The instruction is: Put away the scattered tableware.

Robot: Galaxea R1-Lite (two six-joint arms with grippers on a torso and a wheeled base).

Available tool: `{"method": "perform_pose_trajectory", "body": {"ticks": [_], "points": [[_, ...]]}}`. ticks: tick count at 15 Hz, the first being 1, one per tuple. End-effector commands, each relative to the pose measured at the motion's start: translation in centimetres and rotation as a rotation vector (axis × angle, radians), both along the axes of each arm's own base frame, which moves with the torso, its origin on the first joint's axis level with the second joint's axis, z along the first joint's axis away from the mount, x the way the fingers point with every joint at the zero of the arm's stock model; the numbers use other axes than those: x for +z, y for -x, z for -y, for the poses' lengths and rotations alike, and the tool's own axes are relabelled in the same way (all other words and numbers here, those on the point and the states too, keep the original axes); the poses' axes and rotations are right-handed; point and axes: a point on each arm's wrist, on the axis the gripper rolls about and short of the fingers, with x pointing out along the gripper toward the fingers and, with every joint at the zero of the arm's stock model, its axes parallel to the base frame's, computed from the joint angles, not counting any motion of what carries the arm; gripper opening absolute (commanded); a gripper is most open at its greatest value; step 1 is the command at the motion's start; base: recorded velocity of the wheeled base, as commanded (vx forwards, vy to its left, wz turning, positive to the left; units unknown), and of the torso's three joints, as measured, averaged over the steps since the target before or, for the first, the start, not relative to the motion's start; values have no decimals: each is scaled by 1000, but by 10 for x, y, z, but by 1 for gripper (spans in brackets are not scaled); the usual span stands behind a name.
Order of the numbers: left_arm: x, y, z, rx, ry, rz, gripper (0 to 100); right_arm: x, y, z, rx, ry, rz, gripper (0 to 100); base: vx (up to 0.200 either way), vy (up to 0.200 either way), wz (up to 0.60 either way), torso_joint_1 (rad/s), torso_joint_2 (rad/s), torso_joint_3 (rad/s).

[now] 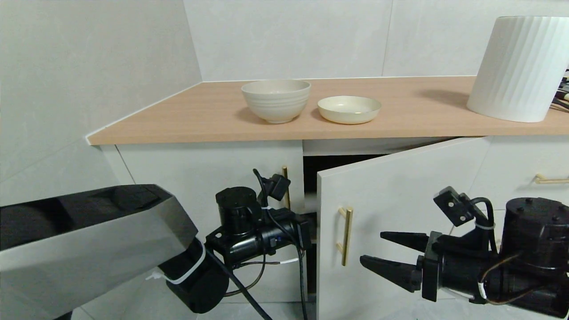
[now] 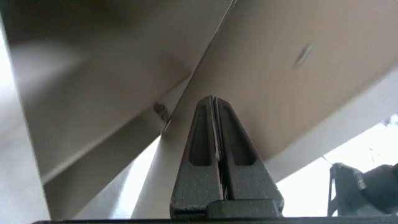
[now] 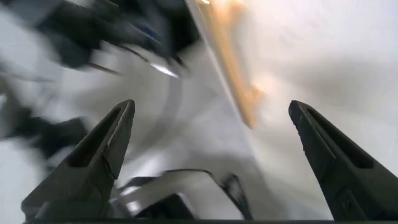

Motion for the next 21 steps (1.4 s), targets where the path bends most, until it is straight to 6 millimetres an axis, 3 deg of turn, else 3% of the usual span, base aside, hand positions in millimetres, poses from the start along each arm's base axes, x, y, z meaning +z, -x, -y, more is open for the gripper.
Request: {"method": "perform_pose_trajectory", "body": {"ticks": [1,5,10,17,21], "points": [[26,-4,2,1,37,57,0,-8,21,-5,-47,55,-19,100,0,0,0,0,0,0],[19,-7,7,-5,26,43,0,-18,43,-1,-14,92,-54,100,0,0,0,0,0,0],[19,-4,9,-15,23,40,0,-20,50,-3,20,98,-59,100,0,0,0,0,0,0],[16,-3,13,-25,19,36,0,-22,59,-7,70,113,-57,100,-171,0,0,0,2,1],[9,-20,24,-25,34,58,0,-23,60,-8,76,120,-53,100,0,0,0,0,0,0]]}}
